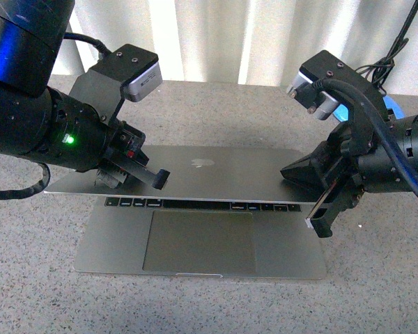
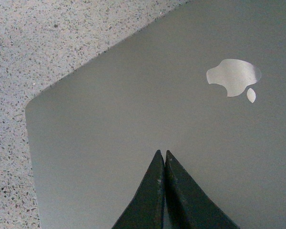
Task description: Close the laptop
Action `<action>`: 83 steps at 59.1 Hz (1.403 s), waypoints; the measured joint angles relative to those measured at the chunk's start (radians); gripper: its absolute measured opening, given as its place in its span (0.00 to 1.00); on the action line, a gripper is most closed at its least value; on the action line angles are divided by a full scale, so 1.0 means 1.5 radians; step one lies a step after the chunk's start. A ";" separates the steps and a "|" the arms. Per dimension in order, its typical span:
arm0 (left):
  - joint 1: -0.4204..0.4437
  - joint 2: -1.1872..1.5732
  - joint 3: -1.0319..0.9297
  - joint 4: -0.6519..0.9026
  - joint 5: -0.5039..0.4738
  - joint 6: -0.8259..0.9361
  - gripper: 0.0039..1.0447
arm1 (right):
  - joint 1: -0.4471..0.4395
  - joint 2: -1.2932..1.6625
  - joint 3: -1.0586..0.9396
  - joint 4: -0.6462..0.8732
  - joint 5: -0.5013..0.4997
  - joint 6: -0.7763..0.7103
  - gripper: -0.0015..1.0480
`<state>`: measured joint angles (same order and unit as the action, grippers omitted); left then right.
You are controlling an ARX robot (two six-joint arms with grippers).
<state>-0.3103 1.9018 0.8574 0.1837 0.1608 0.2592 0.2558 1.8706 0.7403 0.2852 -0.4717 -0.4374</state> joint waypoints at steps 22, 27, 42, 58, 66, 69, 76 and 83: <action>-0.013 0.004 -0.010 0.014 0.001 -0.008 0.03 | -0.001 0.004 -0.007 0.005 0.002 0.000 0.01; -0.016 0.006 -0.014 0.019 0.001 -0.013 0.03 | -0.001 0.005 -0.007 0.006 0.002 0.000 0.01; -0.021 0.014 -0.024 0.030 0.001 -0.022 0.03 | -0.001 0.007 -0.009 0.010 0.003 0.001 0.01; -0.023 0.019 -0.031 0.040 0.002 -0.027 0.03 | 0.001 0.011 -0.024 0.018 0.004 0.006 0.01; -0.023 0.022 -0.033 0.043 0.003 -0.029 0.03 | 0.002 0.014 -0.031 0.024 0.004 0.009 0.01; -0.023 0.022 -0.034 0.043 0.003 -0.029 0.03 | 0.001 0.015 -0.033 0.025 0.004 0.010 0.01; -0.024 0.023 -0.034 0.043 0.003 -0.030 0.03 | 0.001 0.017 -0.038 0.031 0.004 0.010 0.01; -0.024 0.023 -0.034 0.043 0.003 -0.030 0.03 | 0.001 0.020 -0.040 0.032 0.004 0.010 0.01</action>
<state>-0.3462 1.9369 0.8059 0.2485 0.1654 0.2146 0.2577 1.9007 0.6807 0.3336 -0.4652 -0.4217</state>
